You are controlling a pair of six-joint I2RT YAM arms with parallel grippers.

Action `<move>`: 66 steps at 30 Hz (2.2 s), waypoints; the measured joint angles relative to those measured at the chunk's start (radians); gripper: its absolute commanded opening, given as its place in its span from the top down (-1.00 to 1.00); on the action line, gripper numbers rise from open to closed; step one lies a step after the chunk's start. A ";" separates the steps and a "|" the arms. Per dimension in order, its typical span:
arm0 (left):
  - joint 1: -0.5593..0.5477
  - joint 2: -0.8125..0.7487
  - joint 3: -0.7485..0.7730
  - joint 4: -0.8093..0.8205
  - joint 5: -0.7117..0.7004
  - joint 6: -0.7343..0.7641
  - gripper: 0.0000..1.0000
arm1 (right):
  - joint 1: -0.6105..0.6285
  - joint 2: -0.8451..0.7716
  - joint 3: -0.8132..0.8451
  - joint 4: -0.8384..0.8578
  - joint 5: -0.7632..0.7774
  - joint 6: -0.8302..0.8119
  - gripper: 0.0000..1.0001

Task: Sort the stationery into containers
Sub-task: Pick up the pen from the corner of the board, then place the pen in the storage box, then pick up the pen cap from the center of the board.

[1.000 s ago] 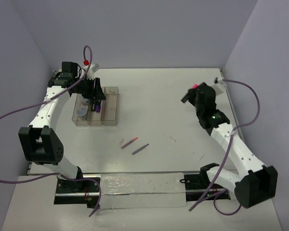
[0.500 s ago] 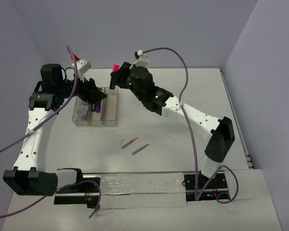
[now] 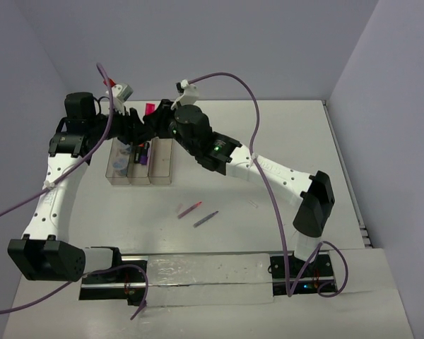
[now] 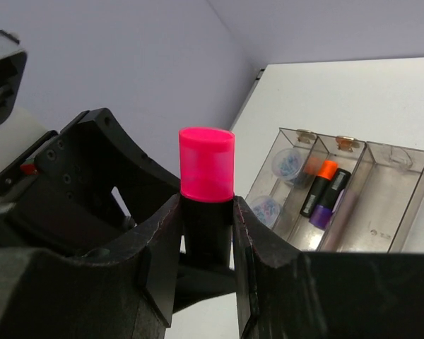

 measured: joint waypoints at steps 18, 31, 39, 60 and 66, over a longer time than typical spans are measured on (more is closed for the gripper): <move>0.011 0.050 -0.001 0.019 -0.129 -0.096 1.00 | -0.024 -0.027 -0.089 0.052 -0.030 0.041 -0.57; 0.073 0.388 -0.049 0.000 -0.370 -0.129 0.84 | -0.208 -0.321 -0.495 -0.028 0.009 0.066 -0.68; 0.073 0.507 -0.051 -0.002 -0.441 -0.138 0.20 | -0.325 -0.394 -0.548 -0.176 -0.098 -0.007 -0.68; -0.005 0.272 -0.060 -0.030 -0.421 0.007 -0.14 | -0.391 -0.491 -0.697 -0.436 -0.167 -0.146 -0.69; -0.327 0.106 -0.074 -0.078 -0.420 0.170 -0.25 | -0.454 -0.543 -0.768 -0.475 -0.208 -0.143 -0.62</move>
